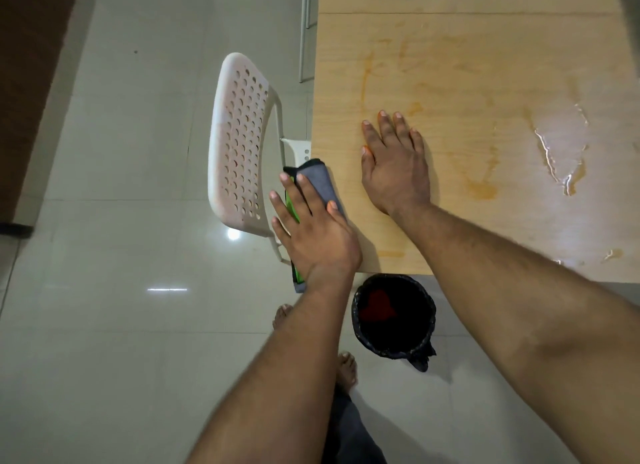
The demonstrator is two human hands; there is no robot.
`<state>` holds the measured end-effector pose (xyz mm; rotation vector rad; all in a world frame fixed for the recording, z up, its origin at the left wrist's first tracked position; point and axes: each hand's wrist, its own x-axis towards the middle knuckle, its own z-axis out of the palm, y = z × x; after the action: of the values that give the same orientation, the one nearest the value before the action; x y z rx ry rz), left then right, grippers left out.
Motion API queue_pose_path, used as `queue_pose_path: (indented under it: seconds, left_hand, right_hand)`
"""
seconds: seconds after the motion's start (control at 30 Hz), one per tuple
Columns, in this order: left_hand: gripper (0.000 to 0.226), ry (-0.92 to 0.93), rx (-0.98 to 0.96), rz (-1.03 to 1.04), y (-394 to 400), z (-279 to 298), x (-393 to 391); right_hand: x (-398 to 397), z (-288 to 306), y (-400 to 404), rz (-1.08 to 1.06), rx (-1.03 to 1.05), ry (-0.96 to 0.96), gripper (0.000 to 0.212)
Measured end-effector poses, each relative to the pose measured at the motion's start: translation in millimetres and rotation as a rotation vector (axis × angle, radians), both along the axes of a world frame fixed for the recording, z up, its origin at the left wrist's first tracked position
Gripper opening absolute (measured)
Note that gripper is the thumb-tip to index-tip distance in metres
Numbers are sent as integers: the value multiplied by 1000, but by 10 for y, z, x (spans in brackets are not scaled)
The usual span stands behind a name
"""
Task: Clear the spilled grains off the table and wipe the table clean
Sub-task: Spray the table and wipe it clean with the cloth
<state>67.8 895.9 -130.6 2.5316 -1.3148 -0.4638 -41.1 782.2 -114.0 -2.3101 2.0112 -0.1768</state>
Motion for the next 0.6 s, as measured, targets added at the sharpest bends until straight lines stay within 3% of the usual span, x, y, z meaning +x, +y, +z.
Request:
queue_pose_path:
  seconds: [0.3,0.6]
  left_hand:
    - [68,6,-1,-12,530,33,-176]
    - [69,-45,26,-142,-64,27,-8]
  right_hand:
    - [-21,17,12,6,12,4,59]
    - [-22,-35,1,12,-20,-32,58]
